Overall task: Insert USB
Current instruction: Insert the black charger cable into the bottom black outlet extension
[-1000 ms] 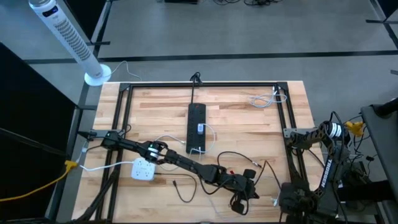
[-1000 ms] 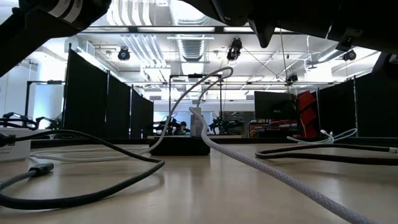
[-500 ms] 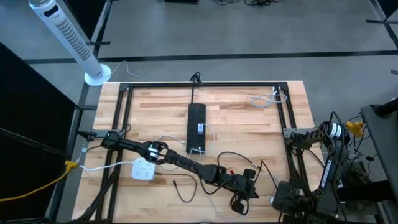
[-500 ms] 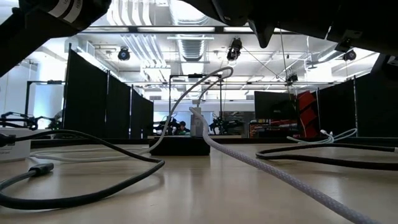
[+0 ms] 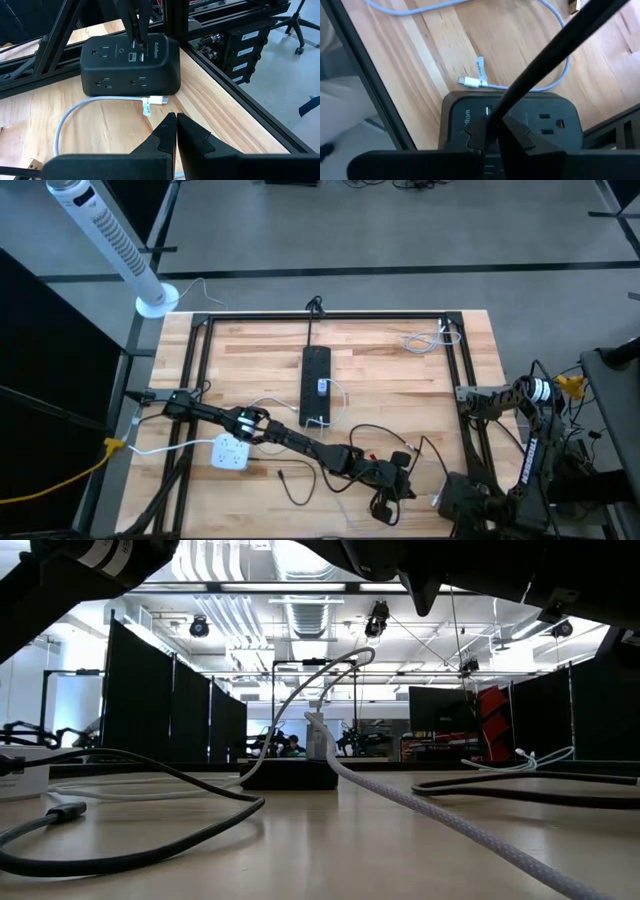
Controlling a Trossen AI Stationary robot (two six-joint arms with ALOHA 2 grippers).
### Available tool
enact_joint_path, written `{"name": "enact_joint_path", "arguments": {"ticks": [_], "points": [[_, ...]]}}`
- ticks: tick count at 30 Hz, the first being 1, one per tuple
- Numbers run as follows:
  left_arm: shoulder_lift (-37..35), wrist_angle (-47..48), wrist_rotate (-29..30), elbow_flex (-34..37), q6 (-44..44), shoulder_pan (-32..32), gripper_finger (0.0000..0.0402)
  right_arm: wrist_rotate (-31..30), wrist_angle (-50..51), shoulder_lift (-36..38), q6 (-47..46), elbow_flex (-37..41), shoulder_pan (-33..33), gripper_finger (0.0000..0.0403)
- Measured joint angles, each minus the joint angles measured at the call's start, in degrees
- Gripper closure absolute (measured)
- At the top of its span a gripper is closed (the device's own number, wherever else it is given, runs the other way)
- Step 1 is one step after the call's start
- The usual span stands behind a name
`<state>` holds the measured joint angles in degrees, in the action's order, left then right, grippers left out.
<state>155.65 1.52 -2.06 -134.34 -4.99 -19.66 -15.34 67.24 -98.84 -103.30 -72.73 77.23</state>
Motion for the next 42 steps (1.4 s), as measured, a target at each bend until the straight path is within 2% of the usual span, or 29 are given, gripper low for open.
{"name": "enact_joint_path", "arguments": {"ticks": [15, 19, 21, 25, 29, 32, 34, 36, 38, 42], "points": [[-0.02, 0.21, 0.07, 0.00, -0.04, 0.01, 0.0402, 0.93, 0.63, -2.12, -2.75, -0.13, 0.26, 0.0386], [-0.10, 0.53, 1.90, 0.00, -0.08, 0.04, 0.0402, 1.95, 6.34, -2.32, -1.70, -1.98, 0.05, 0.0386], [-0.15, 0.73, 2.61, 0.00, -0.93, 0.07, 0.0402, 0.50, 9.38, -2.32, -0.71, -3.77, -0.29, 0.0386], [-0.44, 2.93, 2.62, 0.00, -5.95, 0.07, 0.0401, -6.92, 13.03, -2.26, 0.20, -6.66, -0.50, 0.0386], [-1.13, 3.48, 2.36, 0.00, -8.91, 0.00, 0.0387, -19.24, 13.37, -2.17, 0.18, -7.45, -0.50, 0.0386], [-1.66, 2.93, -2.83, 0.00, -8.89, 0.02, 0.0358, -30.76, 13.28, -2.45, 0.35, -7.45, -0.61, 0.0386], [-2.01, 2.48, -6.35, 0.00, -7.87, 0.00, 0.0332, -36.18, 13.14, -2.77, 0.92, -7.45, -0.85, 0.0386], [-2.47, 2.13, -8.90, 0.00, -6.75, 0.00, 0.0303, -40.27, 12.89, -3.17, 1.77, -7.45, -0.99, 0.0386], [-3.06, 1.87, -9.06, 0.00, -6.20, -0.02, 0.0273, -43.14, 12.70, -3.85, 1.96, -7.45, -1.15, 0.0386], [-4.20, 2.10, -3.32, 0.00, -4.88, -0.01, 0.0230, -44.29, 9.72, -5.55, 4.17, -7.45, -1.38, 0.0386]]}}
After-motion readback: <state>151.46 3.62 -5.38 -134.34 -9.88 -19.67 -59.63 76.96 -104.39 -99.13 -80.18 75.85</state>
